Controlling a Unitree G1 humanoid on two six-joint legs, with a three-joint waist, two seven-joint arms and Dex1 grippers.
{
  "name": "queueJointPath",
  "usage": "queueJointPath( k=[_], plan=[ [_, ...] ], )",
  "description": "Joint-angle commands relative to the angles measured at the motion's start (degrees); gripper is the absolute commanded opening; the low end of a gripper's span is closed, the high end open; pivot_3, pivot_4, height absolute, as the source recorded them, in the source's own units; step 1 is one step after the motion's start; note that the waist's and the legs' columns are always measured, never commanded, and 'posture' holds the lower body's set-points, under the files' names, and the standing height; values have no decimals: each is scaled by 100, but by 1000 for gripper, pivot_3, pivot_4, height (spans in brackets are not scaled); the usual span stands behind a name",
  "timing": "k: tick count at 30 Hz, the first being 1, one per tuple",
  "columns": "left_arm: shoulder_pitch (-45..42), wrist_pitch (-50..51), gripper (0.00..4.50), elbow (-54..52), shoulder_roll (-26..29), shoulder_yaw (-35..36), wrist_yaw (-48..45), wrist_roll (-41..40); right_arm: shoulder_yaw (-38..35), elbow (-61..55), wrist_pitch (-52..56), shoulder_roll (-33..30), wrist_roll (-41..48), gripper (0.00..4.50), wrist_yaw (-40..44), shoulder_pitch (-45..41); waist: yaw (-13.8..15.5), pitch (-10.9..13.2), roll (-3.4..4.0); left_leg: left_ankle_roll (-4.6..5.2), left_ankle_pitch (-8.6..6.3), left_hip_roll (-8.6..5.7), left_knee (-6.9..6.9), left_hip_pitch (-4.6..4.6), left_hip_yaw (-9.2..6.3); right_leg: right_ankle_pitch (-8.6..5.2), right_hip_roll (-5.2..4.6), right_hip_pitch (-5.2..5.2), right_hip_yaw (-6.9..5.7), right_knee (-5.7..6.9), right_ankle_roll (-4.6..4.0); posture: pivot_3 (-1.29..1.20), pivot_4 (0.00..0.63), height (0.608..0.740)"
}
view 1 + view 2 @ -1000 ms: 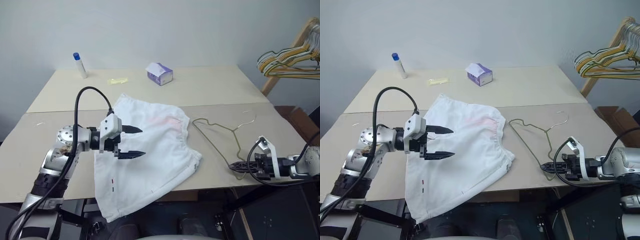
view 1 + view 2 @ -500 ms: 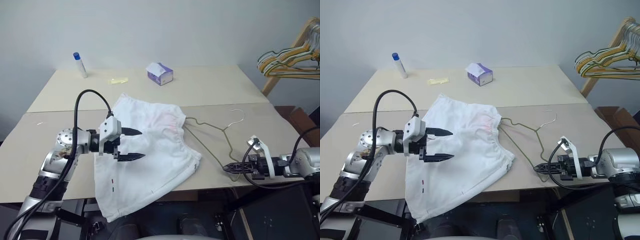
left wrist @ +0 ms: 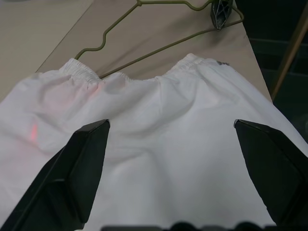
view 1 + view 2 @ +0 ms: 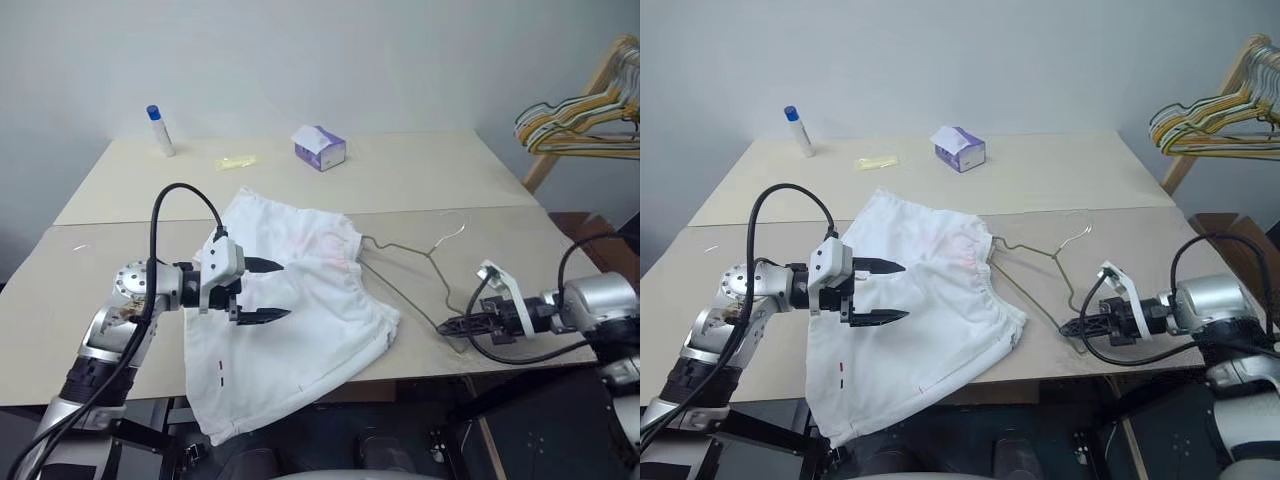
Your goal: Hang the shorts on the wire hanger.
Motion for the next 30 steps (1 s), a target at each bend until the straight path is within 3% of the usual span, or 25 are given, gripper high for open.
queueJointPath(
  k=[1,5,15,23,27,30],
  plan=[
    [-90,-99,4474,-119,-8,15,77,22,269,337,-284,72,-279,0,576,-373,13,0,0,0,0,0,0,-2,0,0,0,-1,0,0,0,-11,0,740],
    [-78,-98,4474,-135,-21,17,115,23,611,841,-513,236,-631,0,1042,-671,47,-1,1,0,0,0,1,-1,0,0,0,-1,-1,2,0,-4,0,740],
    [-34,-167,4474,-98,-87,-35,221,79,857,2900,-1180,1156,-1142,0,1082,-1925,17,-3,4,-2,1,0,2,5,2,1,1,0,3,11,-2,18,0,740],
    [116,-165,4474,-221,-68,1,325,109,16,3760,-1667,1597,-1478,0,681,-2297,116,-3,6,-3,2,0,2,1,2,2,0,-3,2,13,-1,33,0,740],
    [194,-137,4474,-274,-90,59,388,57,-672,3533,-1980,1681,-1381,0,176,-2186,123,-4,7,-3,2,0,2,2,2,2,0,-4,2,15,-1,23,0,740],
    [215,-132,4474,-286,-84,73,407,39,-967,2655,-2330,1769,-1369,0,-137,-1764,122,-5,8,-3,2,0,1,2,2,2,0,-4,2,14,-1,12,0,740]
  ],
)
